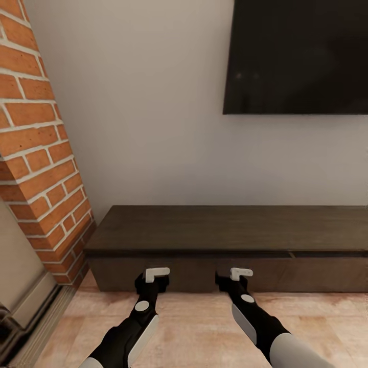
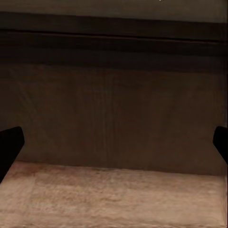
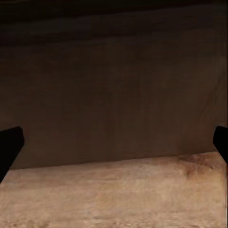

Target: Place each of the two pumpkins and all three candles from the living room inside a cabinet in the living room (use any cabinet), then make sure every cabinet is closed, and position the cauldron so it is next to a table in the living room.

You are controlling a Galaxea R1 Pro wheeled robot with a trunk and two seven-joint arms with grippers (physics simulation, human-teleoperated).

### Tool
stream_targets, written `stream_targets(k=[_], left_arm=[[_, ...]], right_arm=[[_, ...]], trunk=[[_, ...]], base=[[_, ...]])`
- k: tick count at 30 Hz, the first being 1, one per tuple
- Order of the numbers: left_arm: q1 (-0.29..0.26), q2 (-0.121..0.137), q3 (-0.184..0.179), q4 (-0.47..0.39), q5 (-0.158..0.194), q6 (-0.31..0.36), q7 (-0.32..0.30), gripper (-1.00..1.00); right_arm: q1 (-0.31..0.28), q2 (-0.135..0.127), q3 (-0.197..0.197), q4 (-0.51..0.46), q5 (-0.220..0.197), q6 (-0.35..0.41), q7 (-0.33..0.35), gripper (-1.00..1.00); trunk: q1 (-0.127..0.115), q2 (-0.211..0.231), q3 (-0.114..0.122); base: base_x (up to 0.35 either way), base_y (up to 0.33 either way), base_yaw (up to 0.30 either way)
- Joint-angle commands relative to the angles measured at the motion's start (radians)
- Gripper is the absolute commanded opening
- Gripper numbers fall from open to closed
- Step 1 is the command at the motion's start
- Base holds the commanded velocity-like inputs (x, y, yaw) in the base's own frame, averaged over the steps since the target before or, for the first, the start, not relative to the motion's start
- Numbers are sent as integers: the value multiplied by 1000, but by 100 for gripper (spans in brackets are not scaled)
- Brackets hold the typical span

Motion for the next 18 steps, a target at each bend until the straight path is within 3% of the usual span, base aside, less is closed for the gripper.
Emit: stream_targets(k=[1,5,8,11,12,14,18], left_arm=[[-1,1,-2,-20,8,25,8,100],[-1,5,12,-80,12,182,8,100],[-1,5,45,-100,30,306,8,100],[-1,6,85,-108,66,407,7,100],[0,7,100,-109,93,438,7,100],[2,9,111,-106,129,460,8,100],[13,21,115,-96,158,470,11,100]], right_arm=[[-1,-1,8,1,-11,39,-5,100],[-1,-1,4,-4,-10,173,-3,100],[-1,-5,1,-10,-11,244,-5,100],[-1,-4,-5,-13,-22,289,-6,100],[2,-3,-7,-12,-28,292,-6,100],[5,-2,-9,-12,-32,291,-6,100],[7,-1,-10,-13,-37,289,7,100]], trunk=[[-1,0,-1],[-1,0,-1],[-1,0,-1],[-1,0,-1],[-1,0,-1],[-1,0,-1],[-1,0,-1]], base=[[-270,0,0],[-235,0,0],[-97,0,0],[-30,0,0],[-9,0,0],[-5,0,0],[-2,0,0]])
